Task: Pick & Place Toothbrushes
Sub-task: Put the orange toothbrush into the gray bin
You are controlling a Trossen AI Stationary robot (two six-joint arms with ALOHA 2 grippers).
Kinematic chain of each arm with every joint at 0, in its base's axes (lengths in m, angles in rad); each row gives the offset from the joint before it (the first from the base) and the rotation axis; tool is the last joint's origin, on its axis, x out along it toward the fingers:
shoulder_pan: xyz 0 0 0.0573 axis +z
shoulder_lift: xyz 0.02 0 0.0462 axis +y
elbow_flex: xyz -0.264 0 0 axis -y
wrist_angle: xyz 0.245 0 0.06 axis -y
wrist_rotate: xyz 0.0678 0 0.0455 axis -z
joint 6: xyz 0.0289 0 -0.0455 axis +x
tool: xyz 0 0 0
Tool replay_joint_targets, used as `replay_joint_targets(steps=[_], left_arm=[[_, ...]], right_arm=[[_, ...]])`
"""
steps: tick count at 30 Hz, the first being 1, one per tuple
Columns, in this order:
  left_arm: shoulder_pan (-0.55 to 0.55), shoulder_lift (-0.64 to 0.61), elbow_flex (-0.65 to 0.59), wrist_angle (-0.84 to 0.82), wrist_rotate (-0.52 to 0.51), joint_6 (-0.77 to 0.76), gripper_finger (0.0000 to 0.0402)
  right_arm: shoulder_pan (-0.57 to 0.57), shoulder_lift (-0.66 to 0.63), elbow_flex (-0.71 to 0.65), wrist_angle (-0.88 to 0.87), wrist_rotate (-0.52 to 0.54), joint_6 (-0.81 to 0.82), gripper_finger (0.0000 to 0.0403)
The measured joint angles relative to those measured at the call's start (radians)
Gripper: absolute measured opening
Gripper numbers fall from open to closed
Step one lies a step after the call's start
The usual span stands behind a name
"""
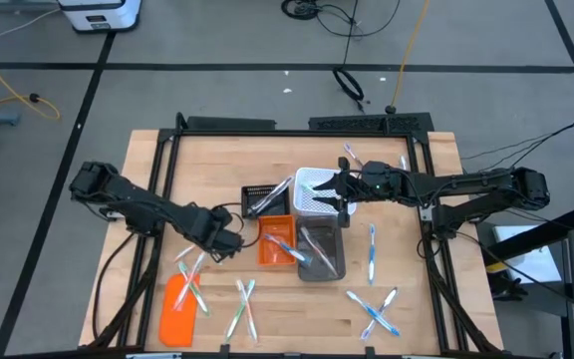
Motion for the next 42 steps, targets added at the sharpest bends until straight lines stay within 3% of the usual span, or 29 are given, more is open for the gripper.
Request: replay_joint_targets(steps=[10,16,26,35,38,42], left_arm=[[-0.057,0.0,-0.016,-0.007,0.01,-0.126,0.0154],[-0.082,0.0,-0.114,0.073,0.116,-0.183,0.0154],[-0.082,0.0,-0.204,0.133,0.136,-0.181,0.0154],[-0.067,-0.003,-0.306,0.346,0.214,-0.121,0.0152],[-0.048,-0.009,-0.307,0.349,0.229,-0.108,0.0121],[-0.022,-0.027,-0.309,0.342,0.239,-0.079,0.0028]], right_arm=[[0.0,0.0,0.0,-0.001,-0.002,-0.004,0.0112],[0.0,0.0,0.0,-0.003,-0.003,-0.01,0.0112],[0.0,0.0,0.0,-0.003,-0.004,-0.012,0.011],[0.0,0.0,0.0,-0.003,-0.004,-0.012,0.011],[0.0,0.0,0.0,-0.001,-0.004,-0.012,0.011],[0.0,0.0,0.0,0.0,-0.004,-0.011,0.0109]])
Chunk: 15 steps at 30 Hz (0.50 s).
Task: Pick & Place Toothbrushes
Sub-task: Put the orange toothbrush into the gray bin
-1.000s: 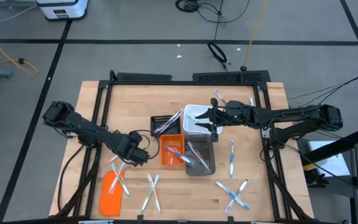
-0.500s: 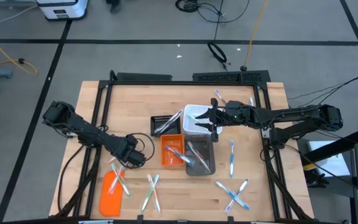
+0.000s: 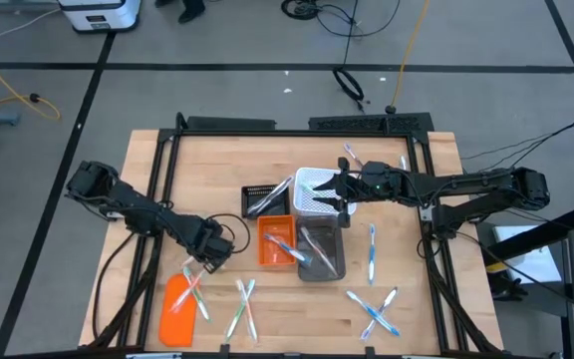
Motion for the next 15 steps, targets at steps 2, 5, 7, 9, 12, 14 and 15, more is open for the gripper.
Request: replay_joint_targets(steps=[2,5,7,9,12,14,15], left_arm=[[0.015,-0.014,-0.003,-0.023,-0.012,-0.009,0.0016],[0.033,-0.041,-0.002,-0.048,-0.017,-0.016,0.0015],[0.042,-0.067,0.008,-0.085,-0.024,-0.017,0.0005],[0.05,-0.095,0.023,-0.12,-0.052,-0.017,0.0005],[0.056,-0.142,0.062,-0.163,-0.102,-0.016,0.0003],[0.056,-0.17,0.094,-0.188,-0.149,-0.013,0.0003],[0.056,-0.185,0.109,-0.196,-0.173,-0.005,0.0003]], right_arm=[[0.0,0.0,0.0,0.001,0.0,0.0,0.0109],[0.0,0.0,0.0,0.001,0.0,0.0,0.0109],[0.0,0.0,0.0,0.001,0.0,0.0,0.0109],[0.0,0.0,0.0,0.001,0.0,0.0,0.0109],[0.0,0.0,0.0,0.001,0.0,0.0,0.0108],[0.0,0.0,0.0,0.001,0.0,0.0,0.0107],[0.0,0.0,0.0,0.001,0.0,-0.001,0.0107]])
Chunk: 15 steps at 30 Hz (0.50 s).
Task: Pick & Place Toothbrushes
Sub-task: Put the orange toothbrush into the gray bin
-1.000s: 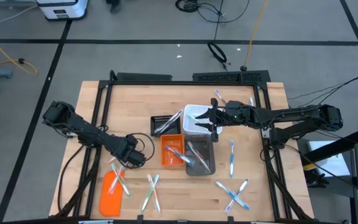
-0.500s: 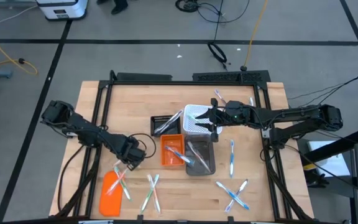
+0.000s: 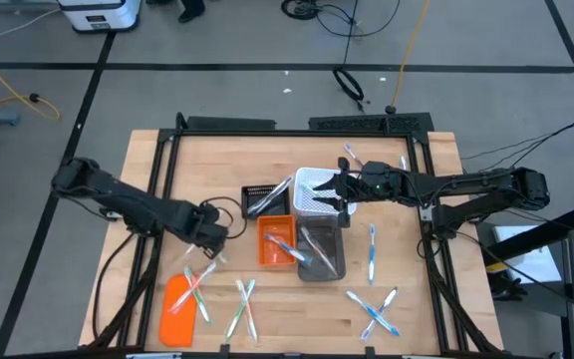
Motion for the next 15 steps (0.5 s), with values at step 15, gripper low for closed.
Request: replay_joint_targets(steps=[15], left_arm=[[0.0,-0.098,0.192,0.079,-0.361,0.234,0.0002]], right_arm=[[0.0,0.0,0.0,0.0,0.0,0.0,0.0105]])
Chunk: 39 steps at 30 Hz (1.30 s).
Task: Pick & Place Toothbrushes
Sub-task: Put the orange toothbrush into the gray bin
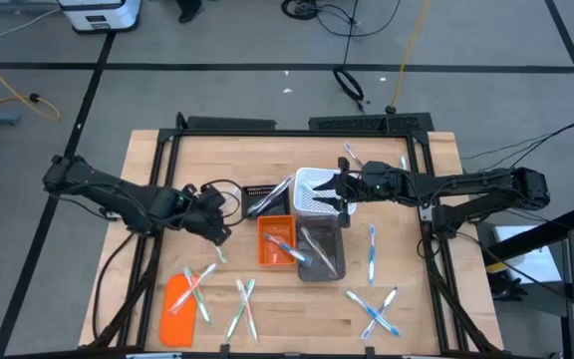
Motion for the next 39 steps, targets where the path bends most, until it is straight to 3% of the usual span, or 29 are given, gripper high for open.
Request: replay_joint_targets(steps=[13,23,31,39], left_arm=[[0.0,0.0,0.009,0.468,-0.149,0.421,0.0001],[0.048,0.001,0.009,0.735,-0.154,0.687,0.0002],[0.094,0.068,0.009,0.898,-0.06,0.807,0.0002],[0.137,0.185,0.009,1.116,0.027,0.925,0.0003]], right_arm=[[0.0,0.0,0.0,0.01,0.0,0.008,0.0107],[0.015,0.0,0.0,0.054,-0.004,0.012,0.0107],[0.015,0.0,0.0,0.117,-0.006,0.054,0.0106],[0.016,0.0,0.0,0.183,-0.119,0.089,0.011]])
